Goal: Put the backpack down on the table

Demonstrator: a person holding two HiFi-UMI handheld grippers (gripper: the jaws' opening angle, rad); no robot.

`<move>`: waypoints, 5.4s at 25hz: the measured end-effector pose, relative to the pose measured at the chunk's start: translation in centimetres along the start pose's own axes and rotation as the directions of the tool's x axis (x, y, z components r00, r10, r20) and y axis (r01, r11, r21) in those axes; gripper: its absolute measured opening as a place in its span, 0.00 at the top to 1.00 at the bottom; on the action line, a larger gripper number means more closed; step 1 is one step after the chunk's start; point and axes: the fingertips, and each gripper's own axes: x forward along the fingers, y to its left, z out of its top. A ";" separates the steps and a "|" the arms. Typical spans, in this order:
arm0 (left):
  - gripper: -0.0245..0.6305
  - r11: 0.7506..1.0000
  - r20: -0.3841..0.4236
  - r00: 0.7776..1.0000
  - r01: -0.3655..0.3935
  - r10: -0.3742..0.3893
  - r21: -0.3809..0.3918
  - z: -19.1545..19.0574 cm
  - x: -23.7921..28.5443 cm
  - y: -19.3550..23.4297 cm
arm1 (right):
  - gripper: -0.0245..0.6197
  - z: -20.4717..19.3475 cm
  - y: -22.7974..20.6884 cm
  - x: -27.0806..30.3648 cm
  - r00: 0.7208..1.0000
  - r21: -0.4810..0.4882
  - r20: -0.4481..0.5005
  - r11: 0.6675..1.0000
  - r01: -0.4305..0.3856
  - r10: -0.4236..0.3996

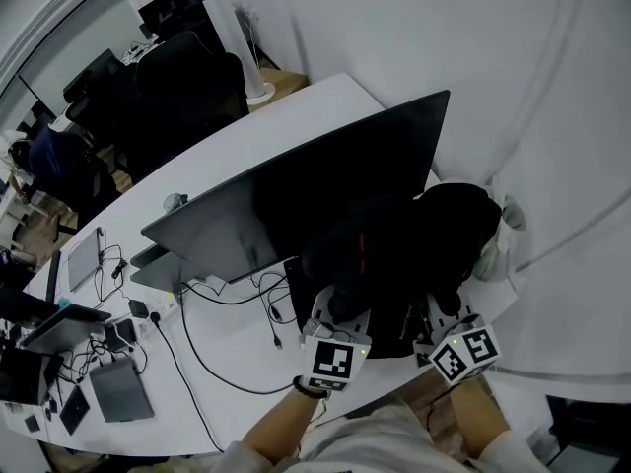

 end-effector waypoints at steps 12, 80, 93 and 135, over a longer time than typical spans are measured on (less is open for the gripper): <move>0.87 0.999 0.053 0.998 -0.018 0.016 0.040 -1.0 -0.5 -0.2 | 0.93 -0.9 0.2 -0.7 0.996 -0.054 0.083 0.998 0.034 -0.030; 0.55 0.959 -0.071 0.997 0.046 -0.027 0.281 -10.7 -29.3 -8.5 | 0.66 -10.7 12.9 -27.0 0.986 -0.236 0.006 0.958 0.165 -0.168; 0.71 0.973 0.084 0.985 -0.161 0.148 0.166 -7.3 -43.6 -16.1 | 0.75 -10.3 18.9 -42.3 0.988 -0.205 0.100 0.969 0.135 -0.116; 0.95 0.998 0.159 0.987 0.024 -0.013 -0.066 -9.3 -74.0 -26.8 | 0.91 -16.2 41.1 -69.7 0.945 -0.156 0.173 0.940 0.303 -0.276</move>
